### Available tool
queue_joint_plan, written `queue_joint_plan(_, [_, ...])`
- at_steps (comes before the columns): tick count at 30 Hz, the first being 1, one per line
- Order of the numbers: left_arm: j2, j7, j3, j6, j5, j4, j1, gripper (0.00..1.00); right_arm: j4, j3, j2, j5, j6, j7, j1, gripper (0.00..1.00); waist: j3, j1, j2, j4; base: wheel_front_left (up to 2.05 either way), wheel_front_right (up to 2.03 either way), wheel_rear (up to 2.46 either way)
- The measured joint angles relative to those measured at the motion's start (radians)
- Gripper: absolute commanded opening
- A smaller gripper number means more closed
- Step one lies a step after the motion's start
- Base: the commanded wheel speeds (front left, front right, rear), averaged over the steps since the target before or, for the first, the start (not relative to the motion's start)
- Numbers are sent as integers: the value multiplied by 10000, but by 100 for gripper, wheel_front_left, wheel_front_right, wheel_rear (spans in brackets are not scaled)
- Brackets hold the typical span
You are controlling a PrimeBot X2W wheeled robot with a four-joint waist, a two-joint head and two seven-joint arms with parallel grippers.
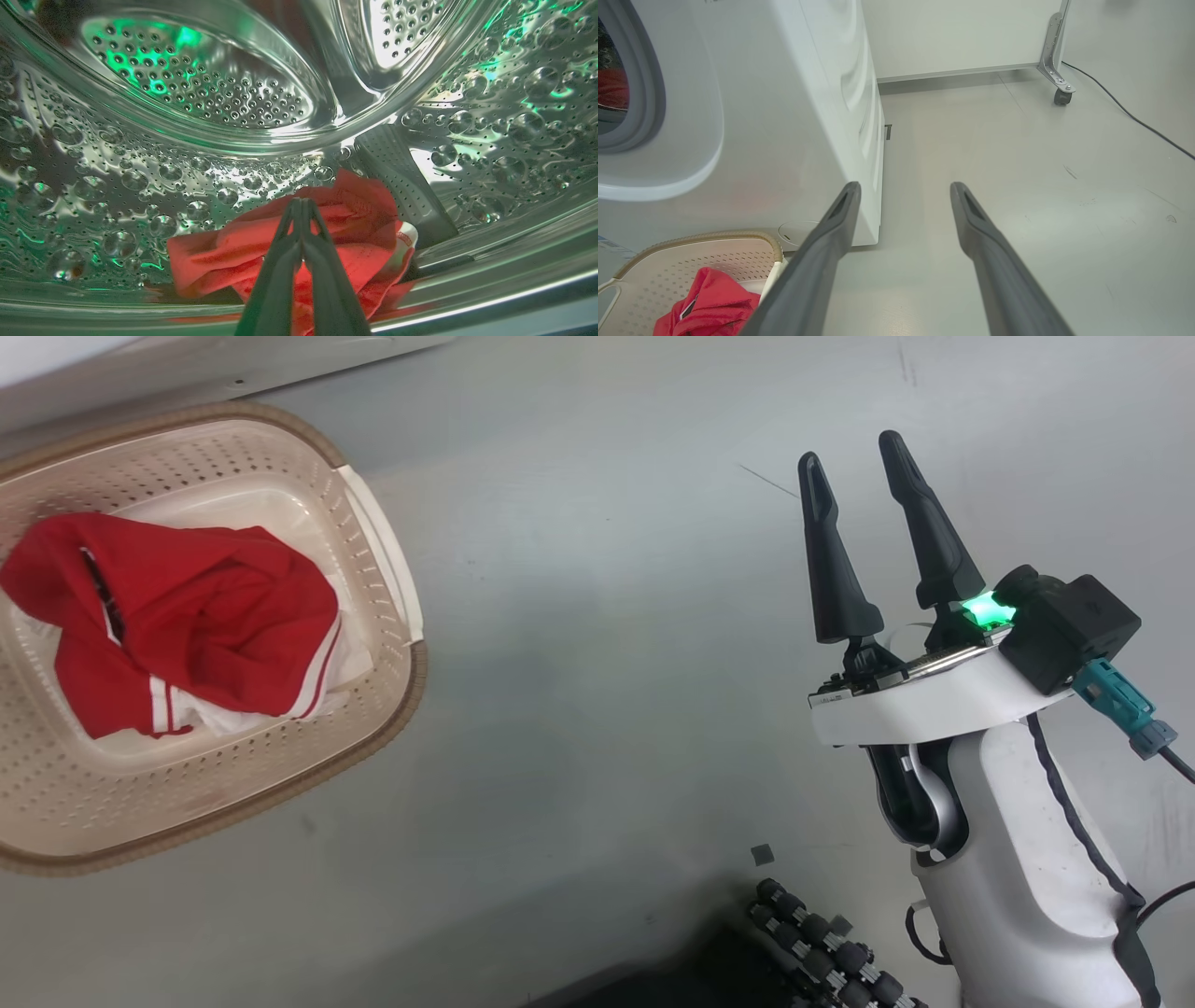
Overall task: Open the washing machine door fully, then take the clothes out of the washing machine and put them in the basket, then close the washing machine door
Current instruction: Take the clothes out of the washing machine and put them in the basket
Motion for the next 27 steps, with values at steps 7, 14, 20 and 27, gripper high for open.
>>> queue_joint_plan(7, [-343, -988, 136, 255, -230, -353, 460, 0, 73, -115, -6, -226, 12, 0, 0, 100, -171, 0, 0, 343, 0, 0, 0])
queue_joint_plan(14, [-1093, -2629, 347, 575, -625, -1043, 1388, 0, 184, -339, -21, -529, 44, 0, 3, 100, -468, 0, 0, 682, 0, 0, 0])
queue_joint_plan(20, [-1860, -3940, 502, 775, -899, -1701, 2627, 0, 245, -610, -31, -836, 96, 0, 15, 100, -765, -1, 0, 946, 0, 0, 0])
queue_joint_plan(27, [-2598, -5325, 639, 915, -1049, -2295, 4451, 0, 364, -859, -36, -1112, 100, 0, 105, 100, -1259, -1, 0, 1276, 0, 0, 0])
